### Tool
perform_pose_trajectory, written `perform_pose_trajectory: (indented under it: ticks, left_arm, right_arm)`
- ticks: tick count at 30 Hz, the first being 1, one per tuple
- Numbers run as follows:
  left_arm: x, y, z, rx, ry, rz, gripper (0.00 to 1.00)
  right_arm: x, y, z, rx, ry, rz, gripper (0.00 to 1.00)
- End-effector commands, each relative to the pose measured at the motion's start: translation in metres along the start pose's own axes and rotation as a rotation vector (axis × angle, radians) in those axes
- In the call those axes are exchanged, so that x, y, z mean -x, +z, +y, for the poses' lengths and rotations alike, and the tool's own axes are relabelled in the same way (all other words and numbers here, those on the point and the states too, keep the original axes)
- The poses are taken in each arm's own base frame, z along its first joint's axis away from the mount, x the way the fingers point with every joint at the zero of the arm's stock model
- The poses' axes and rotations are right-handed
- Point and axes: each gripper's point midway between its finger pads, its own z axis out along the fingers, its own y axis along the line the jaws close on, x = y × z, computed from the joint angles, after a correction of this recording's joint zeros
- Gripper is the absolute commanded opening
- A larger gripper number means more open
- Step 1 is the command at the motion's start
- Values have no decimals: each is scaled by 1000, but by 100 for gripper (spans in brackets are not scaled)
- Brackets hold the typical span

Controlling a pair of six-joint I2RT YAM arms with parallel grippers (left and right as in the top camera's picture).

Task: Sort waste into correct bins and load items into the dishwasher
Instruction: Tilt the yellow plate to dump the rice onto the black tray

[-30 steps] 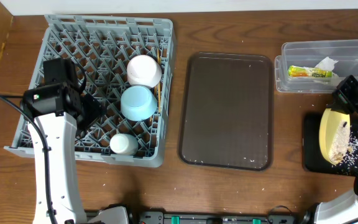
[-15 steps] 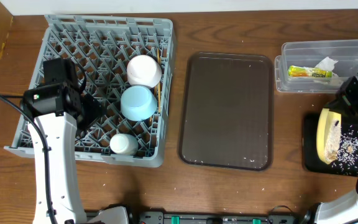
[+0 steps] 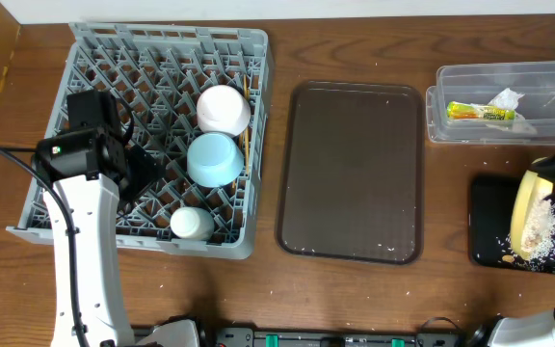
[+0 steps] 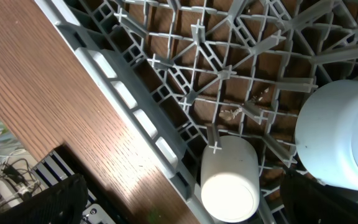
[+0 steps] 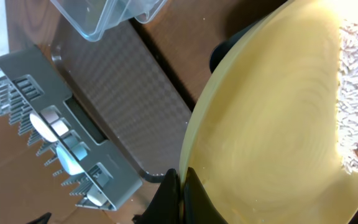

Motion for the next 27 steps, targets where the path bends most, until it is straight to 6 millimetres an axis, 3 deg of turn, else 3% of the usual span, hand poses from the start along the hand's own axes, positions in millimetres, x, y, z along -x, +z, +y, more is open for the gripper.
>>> perform_pose_trajectory:
  ticks: [1,9,15,18,27]
  left_arm:
    - [2,-1,4,18,6,-11,100]
    - [2,-1,4,18,6,-11,100]
    - [2,-1,4,18,6,-11,100]
    - [2,-1,4,18,6,-11,100]
    - [2,-1,4,18,6,-11,99]
  right_arm:
    - [2,-10,10,43,-65,-36,1]
    - [0,-11,19,98,-83,-28,1]
    - [14,-13,21,115,-113,-80,1]
    - [3,-14,27,157,-119,-41,1]
    - [13,-14,23,129,-112,-75,1]
